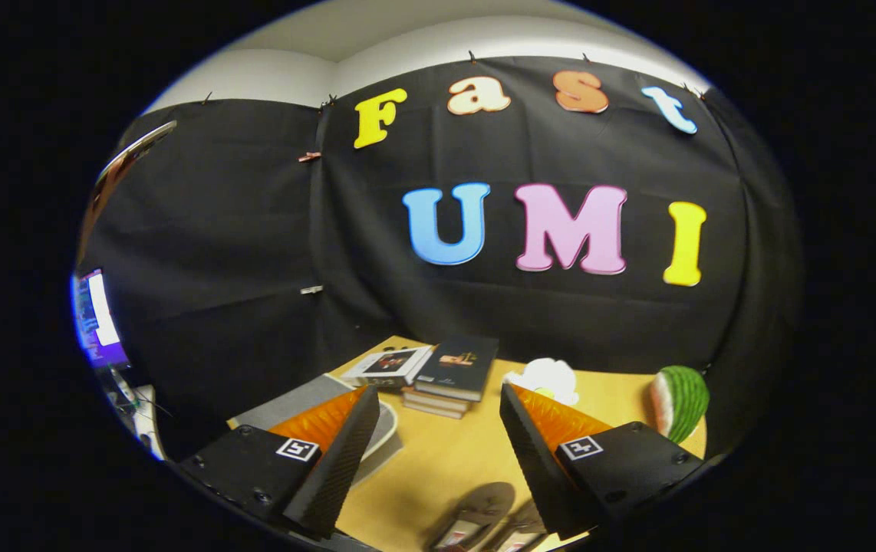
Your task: Open the storage box then place both shoes into the box .Put the left shoe in first, then the right shoe, with the right side of both shoes facing outward in a uniform manner.
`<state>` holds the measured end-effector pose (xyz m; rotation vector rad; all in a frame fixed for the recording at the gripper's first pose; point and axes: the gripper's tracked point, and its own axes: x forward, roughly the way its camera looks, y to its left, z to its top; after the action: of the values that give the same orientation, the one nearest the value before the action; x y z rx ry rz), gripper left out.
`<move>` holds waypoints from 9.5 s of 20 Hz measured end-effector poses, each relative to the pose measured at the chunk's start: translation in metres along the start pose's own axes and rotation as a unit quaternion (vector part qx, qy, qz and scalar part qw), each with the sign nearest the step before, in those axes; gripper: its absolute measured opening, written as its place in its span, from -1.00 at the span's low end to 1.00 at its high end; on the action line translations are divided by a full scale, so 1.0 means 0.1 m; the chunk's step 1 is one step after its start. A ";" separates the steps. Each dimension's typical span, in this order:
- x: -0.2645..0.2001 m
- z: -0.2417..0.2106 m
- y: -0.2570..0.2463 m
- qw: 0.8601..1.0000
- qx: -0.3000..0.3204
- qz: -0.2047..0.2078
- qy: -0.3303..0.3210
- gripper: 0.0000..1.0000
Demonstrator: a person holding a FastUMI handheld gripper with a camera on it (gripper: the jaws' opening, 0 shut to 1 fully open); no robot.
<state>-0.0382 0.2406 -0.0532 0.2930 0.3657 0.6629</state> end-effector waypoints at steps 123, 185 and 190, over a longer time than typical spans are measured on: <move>-0.12 -3.20 -0.84 0.929 0.121 -0.154 0.315 0.46; 1.92 -1.81 1.54 0.902 0.229 -0.160 0.329 -0.86; 1.99 -2.15 1.74 0.874 0.259 -0.174 0.373 -0.83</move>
<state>-0.0781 0.5312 -0.2273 0.4611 1.3234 0.2808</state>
